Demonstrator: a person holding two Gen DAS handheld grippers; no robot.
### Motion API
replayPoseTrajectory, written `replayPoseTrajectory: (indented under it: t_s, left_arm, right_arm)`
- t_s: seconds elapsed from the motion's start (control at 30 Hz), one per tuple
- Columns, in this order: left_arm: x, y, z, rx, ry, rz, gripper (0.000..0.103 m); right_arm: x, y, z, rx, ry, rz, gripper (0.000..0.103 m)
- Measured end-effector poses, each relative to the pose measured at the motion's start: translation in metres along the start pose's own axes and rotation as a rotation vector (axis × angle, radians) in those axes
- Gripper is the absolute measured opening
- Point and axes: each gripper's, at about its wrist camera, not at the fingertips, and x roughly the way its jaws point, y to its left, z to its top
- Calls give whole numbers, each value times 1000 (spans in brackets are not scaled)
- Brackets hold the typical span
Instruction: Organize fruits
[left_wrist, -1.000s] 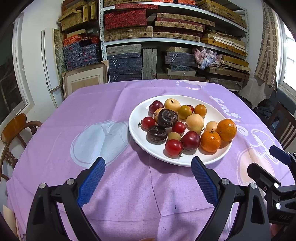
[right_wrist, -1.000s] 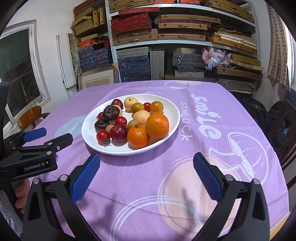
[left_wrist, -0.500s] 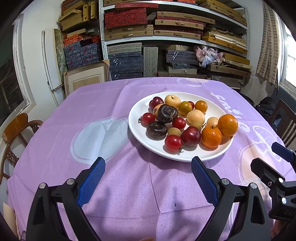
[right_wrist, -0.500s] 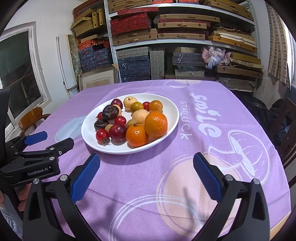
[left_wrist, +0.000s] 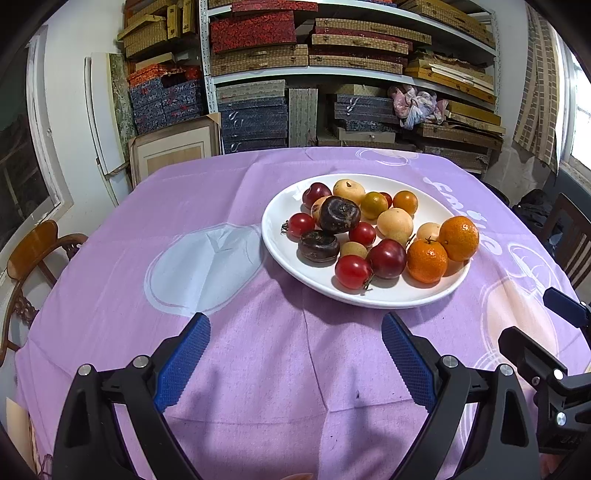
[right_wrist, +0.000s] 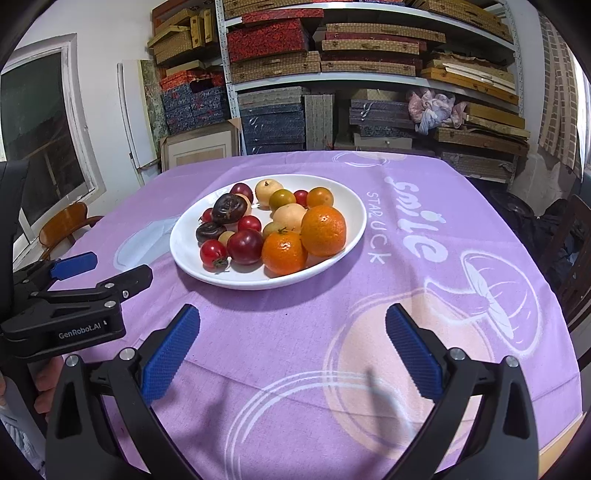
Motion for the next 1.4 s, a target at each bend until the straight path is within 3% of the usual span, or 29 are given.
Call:
replayPoseTrajectory:
  t_s: [1.4]
  left_arm:
    - [1, -2, -3, 4, 7, -4, 95]
  right_arm:
    - [-3, 0, -3, 6, -6, 2, 99]
